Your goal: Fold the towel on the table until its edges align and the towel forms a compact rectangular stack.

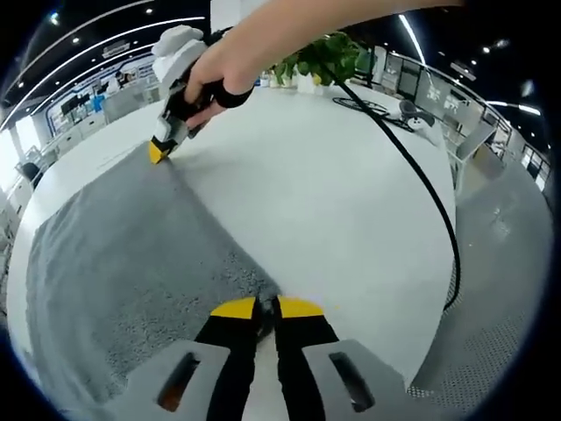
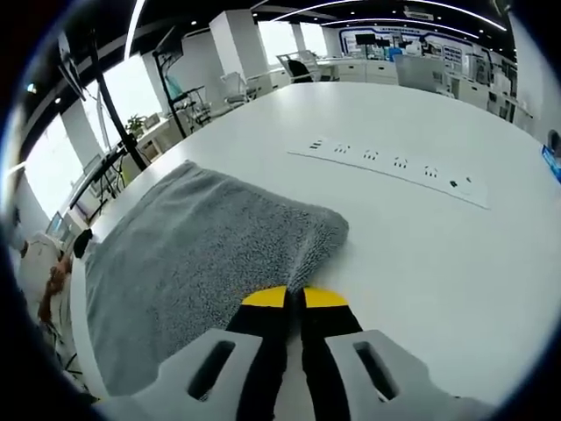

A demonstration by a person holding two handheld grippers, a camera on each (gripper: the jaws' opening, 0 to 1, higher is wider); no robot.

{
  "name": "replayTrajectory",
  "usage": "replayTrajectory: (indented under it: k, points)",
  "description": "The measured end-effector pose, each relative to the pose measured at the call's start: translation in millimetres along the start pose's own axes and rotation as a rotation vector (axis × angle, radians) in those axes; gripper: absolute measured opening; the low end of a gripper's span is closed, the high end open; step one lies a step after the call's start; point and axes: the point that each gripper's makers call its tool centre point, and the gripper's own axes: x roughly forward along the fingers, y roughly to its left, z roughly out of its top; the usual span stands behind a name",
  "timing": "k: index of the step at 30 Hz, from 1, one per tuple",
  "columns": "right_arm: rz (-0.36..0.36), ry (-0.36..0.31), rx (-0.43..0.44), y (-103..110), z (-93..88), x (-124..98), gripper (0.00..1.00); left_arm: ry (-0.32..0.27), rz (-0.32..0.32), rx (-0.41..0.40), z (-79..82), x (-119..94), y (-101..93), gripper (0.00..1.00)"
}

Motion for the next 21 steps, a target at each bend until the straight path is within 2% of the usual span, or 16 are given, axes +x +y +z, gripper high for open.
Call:
replayTrajectory:
  k: [1,3,8,11,14,21]
  points:
    - [-0.003,-0.002,0.0,-0.4,0.3,-0.2,0.01,0.004,-0.006,0.028,0.8,0.3,0.0,0.05]
    - [-0.009,-0.007,-0.008,-1.7,0.8,-1.3,0.01,0.004,-0.011,0.03,3.3,0.7,-1.5,0.04]
    - [-0.02,-0.004,-0.01,-12.3,-2.1,-8.8,0.01,-0.003,-0.05,0.093,13.9,5.5,-14.9,0.04]
    - [-0.03,-0.003,-0.003,-20.3,-4.8,-14.7,0.01,-0.024,-0.105,0.136,24.6,12.4,-28.9,0.04]
    - [-0.044,0.0,0.001,-30.8,-9.8,-23.7,0.01,-0.025,-0.129,0.157,30.2,17.9,-37.9,0.04]
    - [-0.094,0.005,0.024,-65.7,-24.0,-48.6,0.01,-0.05,-0.223,0.228,60.4,36.1,-76.8,0.04]
